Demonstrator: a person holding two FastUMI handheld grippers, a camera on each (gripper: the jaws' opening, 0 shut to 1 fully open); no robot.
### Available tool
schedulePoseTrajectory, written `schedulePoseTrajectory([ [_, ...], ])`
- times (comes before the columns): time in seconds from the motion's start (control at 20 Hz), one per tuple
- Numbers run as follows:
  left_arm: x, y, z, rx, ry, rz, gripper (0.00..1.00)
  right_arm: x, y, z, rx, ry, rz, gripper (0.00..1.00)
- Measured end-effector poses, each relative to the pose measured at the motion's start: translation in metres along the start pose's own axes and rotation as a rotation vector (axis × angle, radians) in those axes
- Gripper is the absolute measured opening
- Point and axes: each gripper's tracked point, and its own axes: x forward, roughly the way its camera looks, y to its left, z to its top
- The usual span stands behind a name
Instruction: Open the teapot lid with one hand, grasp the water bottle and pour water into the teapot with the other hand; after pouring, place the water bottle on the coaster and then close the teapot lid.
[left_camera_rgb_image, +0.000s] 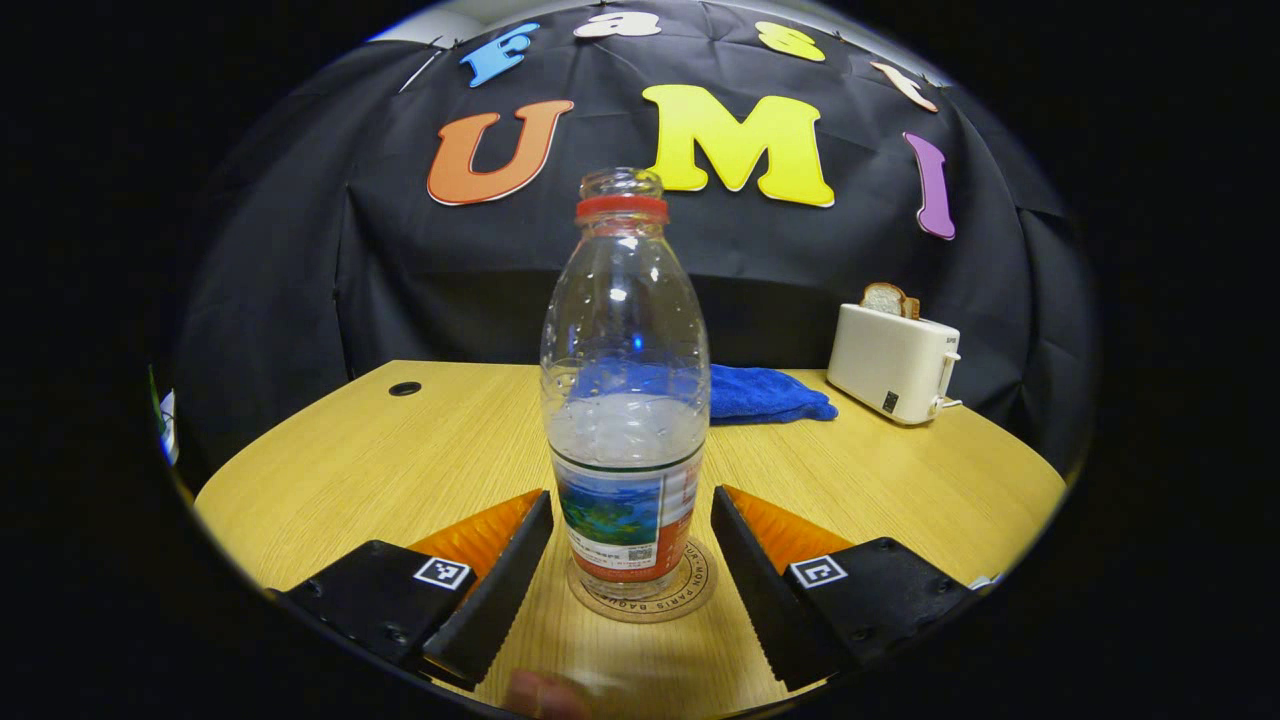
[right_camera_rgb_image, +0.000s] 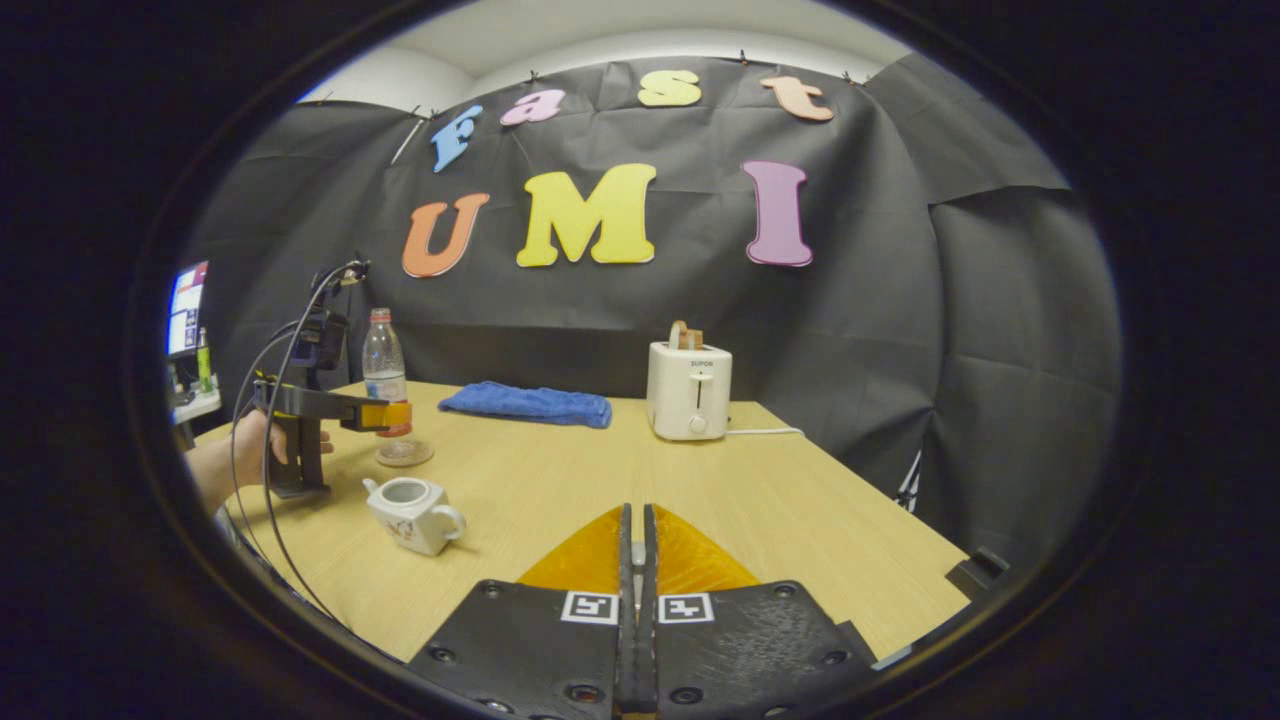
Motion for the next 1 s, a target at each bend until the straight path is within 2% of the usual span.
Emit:
schedulePoseTrajectory([
  [0.15, -0.023, 0.004, -0.006, 0.03, 0.015, -0.002, 1.0, 0.002, 0.015, 0.005, -0.007, -0.006, 0.027, 0.0],
  [0.3, -0.058, 0.009, -0.016, 0.019, 0.03, -0.003, 0.99, 0.006, 0.041, 0.014, -0.022, -0.018, 0.084, 0.0],
  [0.7, -0.161, 0.056, 0.011, 0.031, -0.124, 0.143, 0.99, 0.039, 0.132, 0.041, -0.064, -0.035, 0.273, 0.0],
  [1.0, -0.209, 0.086, 0.019, 0.082, -0.183, 0.24, 0.99, 0.064, 0.184, 0.032, -0.081, -0.017, 0.369, 0.0],
])
